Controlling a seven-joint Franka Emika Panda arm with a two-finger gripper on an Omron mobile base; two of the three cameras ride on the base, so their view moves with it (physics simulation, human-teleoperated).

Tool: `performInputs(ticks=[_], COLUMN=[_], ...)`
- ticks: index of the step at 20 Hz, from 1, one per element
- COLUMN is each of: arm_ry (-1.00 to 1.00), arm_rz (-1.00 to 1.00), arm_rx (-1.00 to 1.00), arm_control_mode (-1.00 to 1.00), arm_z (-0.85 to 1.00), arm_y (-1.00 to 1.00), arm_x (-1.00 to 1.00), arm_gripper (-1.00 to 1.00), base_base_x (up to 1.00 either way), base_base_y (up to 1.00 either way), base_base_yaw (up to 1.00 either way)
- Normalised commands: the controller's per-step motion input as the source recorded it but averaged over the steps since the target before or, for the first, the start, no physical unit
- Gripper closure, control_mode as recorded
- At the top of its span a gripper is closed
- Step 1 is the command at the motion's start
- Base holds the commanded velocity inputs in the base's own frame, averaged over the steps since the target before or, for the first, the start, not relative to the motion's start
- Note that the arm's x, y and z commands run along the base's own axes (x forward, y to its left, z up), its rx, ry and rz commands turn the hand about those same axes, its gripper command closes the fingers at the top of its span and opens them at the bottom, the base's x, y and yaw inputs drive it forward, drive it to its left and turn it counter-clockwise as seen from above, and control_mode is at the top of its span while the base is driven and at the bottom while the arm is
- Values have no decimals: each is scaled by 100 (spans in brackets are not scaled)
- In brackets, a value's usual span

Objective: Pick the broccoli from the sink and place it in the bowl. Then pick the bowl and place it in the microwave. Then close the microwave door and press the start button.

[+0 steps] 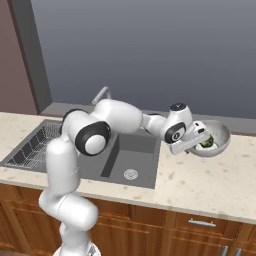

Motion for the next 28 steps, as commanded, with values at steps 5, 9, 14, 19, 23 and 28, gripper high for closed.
performInputs(ticks=[5,9,14,19,23,28], arm_ry=[-3,1,9,8,5,11], arm_rz=[12,9,9,8,9,24], arm_rx=[-5,-3,-1,0,0,1], arm_control_mode=[-100,-100,-100,-100,-100,-100], arm_z=[100,100,100,100,100,73], arm_y=[14,76,100,100,100,100], arm_x=[-56,-59,-46,-63,-80,-42], arm_gripper=[100,100,100,100,100,100], base_base_x=[0,0,0,0,0,0], base_base_y=[0,0,0,0,0,0], base_base_yaw=[0,0,0,0,0,0])
